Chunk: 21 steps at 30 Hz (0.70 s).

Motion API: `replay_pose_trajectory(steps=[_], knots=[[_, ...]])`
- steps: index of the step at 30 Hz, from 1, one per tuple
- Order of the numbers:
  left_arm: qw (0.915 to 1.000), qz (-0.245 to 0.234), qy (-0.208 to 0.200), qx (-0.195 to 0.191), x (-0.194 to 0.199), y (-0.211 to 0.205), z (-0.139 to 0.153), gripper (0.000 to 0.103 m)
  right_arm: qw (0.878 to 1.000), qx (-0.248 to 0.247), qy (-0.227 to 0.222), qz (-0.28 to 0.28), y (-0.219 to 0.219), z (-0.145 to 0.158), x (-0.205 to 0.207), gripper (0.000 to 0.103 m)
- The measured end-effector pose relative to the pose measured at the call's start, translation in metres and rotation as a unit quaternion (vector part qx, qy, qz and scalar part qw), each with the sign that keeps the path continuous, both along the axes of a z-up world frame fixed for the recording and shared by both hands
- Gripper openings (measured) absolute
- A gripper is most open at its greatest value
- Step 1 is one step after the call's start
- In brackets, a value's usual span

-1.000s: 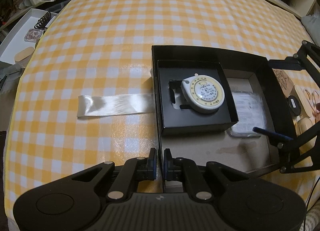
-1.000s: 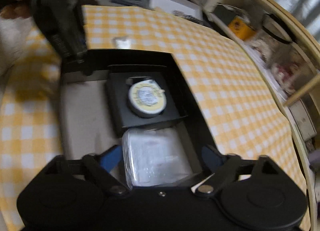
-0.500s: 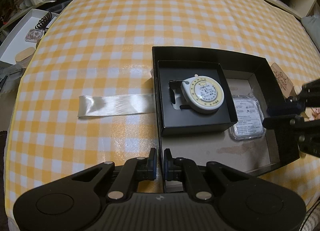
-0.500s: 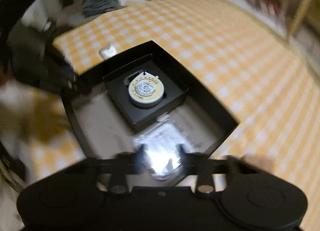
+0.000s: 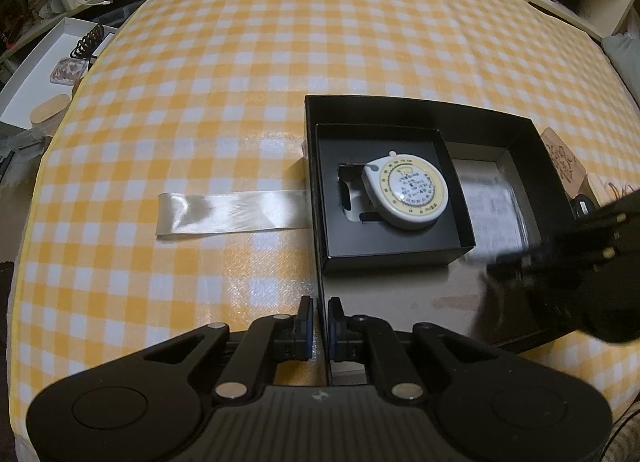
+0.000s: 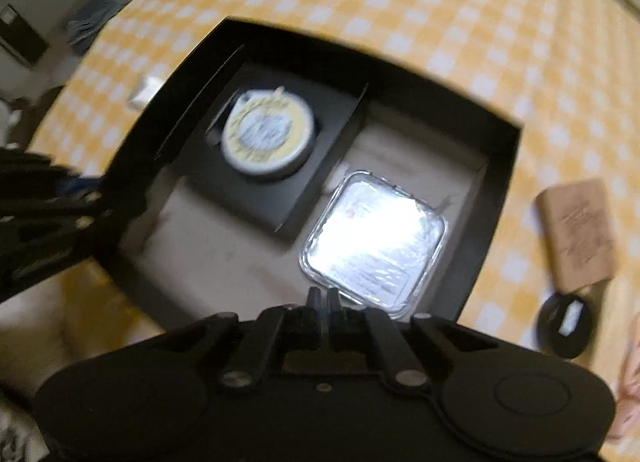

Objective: Organize rigid objects
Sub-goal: 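Lower the clear case into the large black box beside the small box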

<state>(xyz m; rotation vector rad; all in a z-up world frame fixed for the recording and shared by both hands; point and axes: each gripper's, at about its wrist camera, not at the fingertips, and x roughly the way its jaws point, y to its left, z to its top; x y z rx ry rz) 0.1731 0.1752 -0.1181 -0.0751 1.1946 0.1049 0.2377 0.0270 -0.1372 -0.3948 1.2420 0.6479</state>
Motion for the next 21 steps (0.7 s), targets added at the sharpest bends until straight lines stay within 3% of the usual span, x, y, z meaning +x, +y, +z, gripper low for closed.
replay_pose_trajectory(steps=[3, 10, 14, 19, 21], knots=[[1.0, 0.0, 0.0, 0.0, 0.0, 0.0, 0.0, 0.009, 0.999, 0.001, -0.045, -0.013, -0.001, 0.005, -0.002, 0.006], [1.0, 0.001, 0.001, 0.001, 0.0, 0.001, 0.001, 0.009, 0.998, 0.043, -0.039, -0.028, -0.017, 0.025, 0.003, 0.025], [1.0, 0.001, 0.002, 0.001, 0.0, 0.001, 0.002, 0.009, 0.995, 0.081, -0.033, -0.038, -0.028, 0.044, 0.003, 0.055], [1.0, 0.0, 0.003, 0.004, -0.004, 0.001, -0.001, 0.01, 0.992, 0.113, -0.035, -0.043, -0.039, 0.067, -0.001, 0.081], [1.0, 0.0, 0.004, 0.004, -0.004, 0.001, -0.001, 0.01, 0.99, 0.131, -0.04, -0.044, -0.044, 0.076, -0.004, 0.102]])
